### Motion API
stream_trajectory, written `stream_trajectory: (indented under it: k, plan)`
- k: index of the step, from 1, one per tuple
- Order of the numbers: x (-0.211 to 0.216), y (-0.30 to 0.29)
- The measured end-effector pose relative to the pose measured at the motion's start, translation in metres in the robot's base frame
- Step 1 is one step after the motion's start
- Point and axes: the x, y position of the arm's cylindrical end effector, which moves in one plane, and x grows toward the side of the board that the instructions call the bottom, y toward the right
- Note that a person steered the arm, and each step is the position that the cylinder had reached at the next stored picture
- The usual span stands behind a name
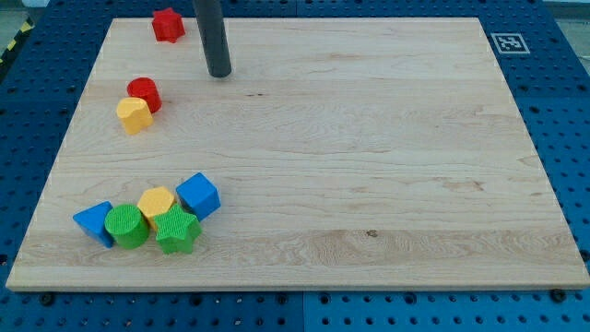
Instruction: Move your arm to the center
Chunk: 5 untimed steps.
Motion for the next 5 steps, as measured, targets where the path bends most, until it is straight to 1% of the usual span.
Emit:
stream_trajectory:
  k: [1, 2, 3, 4, 5]
  plan:
    - [0.005, -0.030]
    - [0.010, -0.043]
    - [0.036, -0.006]
    - [0.077, 0.046]
    - [0.137, 0.097]
